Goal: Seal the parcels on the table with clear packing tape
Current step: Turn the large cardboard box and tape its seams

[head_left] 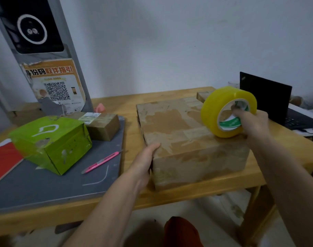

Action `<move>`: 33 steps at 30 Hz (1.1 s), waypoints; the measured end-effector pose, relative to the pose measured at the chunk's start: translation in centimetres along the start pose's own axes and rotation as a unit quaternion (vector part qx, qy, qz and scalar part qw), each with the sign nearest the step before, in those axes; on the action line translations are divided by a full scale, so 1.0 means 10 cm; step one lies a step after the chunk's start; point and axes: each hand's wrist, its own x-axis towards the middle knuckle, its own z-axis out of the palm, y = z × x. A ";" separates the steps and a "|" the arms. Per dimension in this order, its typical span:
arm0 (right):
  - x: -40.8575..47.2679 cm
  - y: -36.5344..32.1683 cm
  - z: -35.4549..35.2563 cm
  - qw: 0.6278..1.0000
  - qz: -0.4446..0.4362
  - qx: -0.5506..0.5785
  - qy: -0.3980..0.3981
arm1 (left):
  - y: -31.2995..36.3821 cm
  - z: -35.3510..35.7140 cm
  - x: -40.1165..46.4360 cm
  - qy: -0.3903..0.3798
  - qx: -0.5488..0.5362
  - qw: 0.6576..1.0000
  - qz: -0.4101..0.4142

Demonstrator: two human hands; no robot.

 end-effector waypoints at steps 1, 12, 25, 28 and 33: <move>-0.01 0.00 0.01 1.000 0.001 -0.006 0.001 | -0.05 0.01 -0.05 -0.001 0.004 1.000 0.008; -0.32 -0.16 0.23 0.997 -0.008 -0.018 -0.076 | -0.17 0.07 -0.31 0.066 0.136 0.984 0.098; -0.89 -0.02 0.31 0.986 -0.096 -0.066 -0.117 | 0.45 -0.45 0.93 0.092 0.389 0.896 0.193; -0.90 0.05 0.33 0.984 -0.123 -0.082 -0.099 | 0.41 -0.49 1.01 0.061 0.438 0.869 0.221; -0.80 0.14 0.27 0.975 -0.173 -0.117 -0.075 | 0.23 -0.58 0.82 0.128 0.427 0.851 0.277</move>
